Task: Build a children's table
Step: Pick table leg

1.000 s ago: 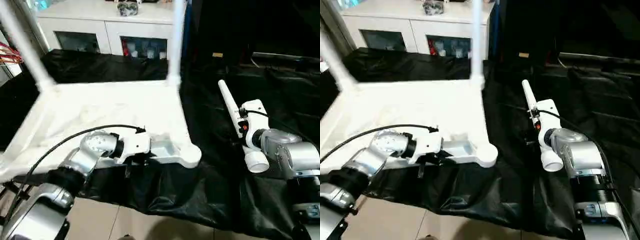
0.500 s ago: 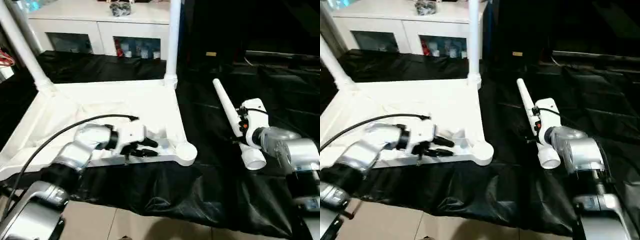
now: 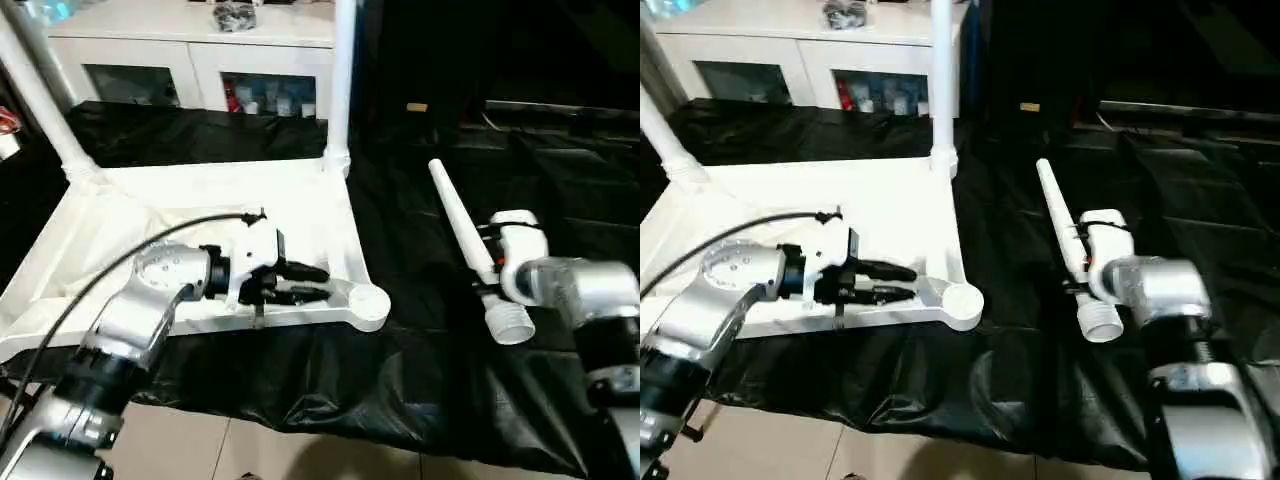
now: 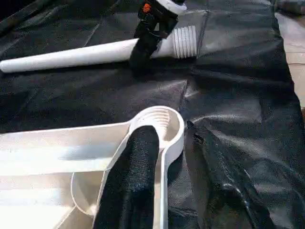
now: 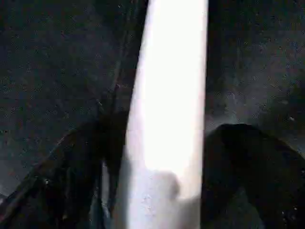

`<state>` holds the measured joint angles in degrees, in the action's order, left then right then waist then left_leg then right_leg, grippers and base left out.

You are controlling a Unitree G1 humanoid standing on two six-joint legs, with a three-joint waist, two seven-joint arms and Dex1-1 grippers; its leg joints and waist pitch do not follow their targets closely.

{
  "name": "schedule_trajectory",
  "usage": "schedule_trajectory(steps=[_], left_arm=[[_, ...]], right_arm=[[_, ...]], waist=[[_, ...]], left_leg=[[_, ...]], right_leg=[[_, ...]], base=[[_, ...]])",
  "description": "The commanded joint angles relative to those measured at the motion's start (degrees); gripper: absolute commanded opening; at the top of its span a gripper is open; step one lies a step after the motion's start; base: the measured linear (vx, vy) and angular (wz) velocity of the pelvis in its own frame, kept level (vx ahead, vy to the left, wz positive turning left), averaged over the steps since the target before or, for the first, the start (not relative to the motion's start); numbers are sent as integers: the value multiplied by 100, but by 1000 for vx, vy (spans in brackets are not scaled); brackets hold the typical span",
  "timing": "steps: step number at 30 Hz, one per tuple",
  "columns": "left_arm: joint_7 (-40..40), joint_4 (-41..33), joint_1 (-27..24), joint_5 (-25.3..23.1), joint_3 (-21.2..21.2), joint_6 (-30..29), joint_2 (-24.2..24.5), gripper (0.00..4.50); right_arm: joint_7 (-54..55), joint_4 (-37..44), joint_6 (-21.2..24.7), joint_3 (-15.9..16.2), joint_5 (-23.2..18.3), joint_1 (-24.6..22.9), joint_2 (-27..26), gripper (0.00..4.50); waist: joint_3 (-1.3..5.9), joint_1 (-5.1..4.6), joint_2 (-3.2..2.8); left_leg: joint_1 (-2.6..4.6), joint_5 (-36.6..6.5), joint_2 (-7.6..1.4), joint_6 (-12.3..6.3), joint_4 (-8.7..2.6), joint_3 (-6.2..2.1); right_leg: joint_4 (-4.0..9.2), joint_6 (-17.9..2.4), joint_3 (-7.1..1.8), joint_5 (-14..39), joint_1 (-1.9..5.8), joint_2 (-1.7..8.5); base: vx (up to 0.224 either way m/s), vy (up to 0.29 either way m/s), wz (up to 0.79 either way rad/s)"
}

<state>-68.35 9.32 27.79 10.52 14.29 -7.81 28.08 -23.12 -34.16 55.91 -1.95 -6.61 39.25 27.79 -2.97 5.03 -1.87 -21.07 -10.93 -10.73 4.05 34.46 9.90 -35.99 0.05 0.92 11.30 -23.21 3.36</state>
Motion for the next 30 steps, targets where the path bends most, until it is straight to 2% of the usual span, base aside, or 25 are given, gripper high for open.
schedule_trajectory(steps=[1,11,12,17,18,20,22,26,27,30], left_arm=[[57,-230,-33,49,-57,-166,66,126],[174,-582,-96,161,-66,-476,17,128],[190,-623,-104,169,-63,-516,10,128],[264,-704,-112,258,-74,-685,-14,128],[274,-702,-110,262,-79,-697,-22,154],[332,-691,-99,307,-113,-783,-76,161],[417,-669,-78,322,-148,-806,-143,193],[607,-617,-33,326,-210,-767,-233,213],[643,-609,-27,340,-223,-773,-248,238],[741,-560,8,329,-265,-776,-295,255]], right_arm=[[-71,-130,151,-14,-28,86,51,433],[-58,-386,101,-76,-33,172,46,360],[-57,-426,47,-96,-29,186,39,341],[-25,-547,-56,-177,-42,213,11,303],[-24,-551,-59,-181,-44,211,10,294],[-15,-572,-72,-217,-59,192,8,279],[-7,-604,-92,-259,-71,185,2,256],[20,-638,-173,-367,-106,189,-7,227],[18,-638,-187,-383,-111,186,-4,211],[7,-609,-203,-470,-164,173,-15,193]], waist=[[353,11,89],[357,21,98],[356,19,105],[351,16,94],[349,15,97],[354,13,97],[360,19,102],[358,17,97],[360,17,101],[362,21,84]], left_leg=[[44,-859,-150,187,-378,8],[40,-785,-138,179,-372,14],[38,-797,-137,182,-371,16],[44,-855,-137,195,-374,15],[44,-876,-137,192,-374,15],[40,-839,-136,187,-372,16],[35,-784,-134,169,-367,16],[30,-789,-131,144,-363,17],[35,-793,-132,146,-363,17],[36,-784,-130,148,-361,14]], right_leg=[[417,-1270,-167,947,285,338],[413,-1244,-165,890,281,323],[416,-1244,-165,906,282,324],[418,-1271,-161,971,272,321],[424,-1258,-163,996,274,320],[417,-1255,-165,949,281,322],[413,-1275,-162,870,287,319],[418,-1270,-162,864,288,317],[422,-1268,-161,887,289,319],[420,-1269,-160,862,288,316]], base=[[0,0,0],[0,0,0],[0,0,0],[0,0,0],[0,0,0],[0,0,0],[0,0,0],[0,0,0],[0,0,0],[0,0,0]])
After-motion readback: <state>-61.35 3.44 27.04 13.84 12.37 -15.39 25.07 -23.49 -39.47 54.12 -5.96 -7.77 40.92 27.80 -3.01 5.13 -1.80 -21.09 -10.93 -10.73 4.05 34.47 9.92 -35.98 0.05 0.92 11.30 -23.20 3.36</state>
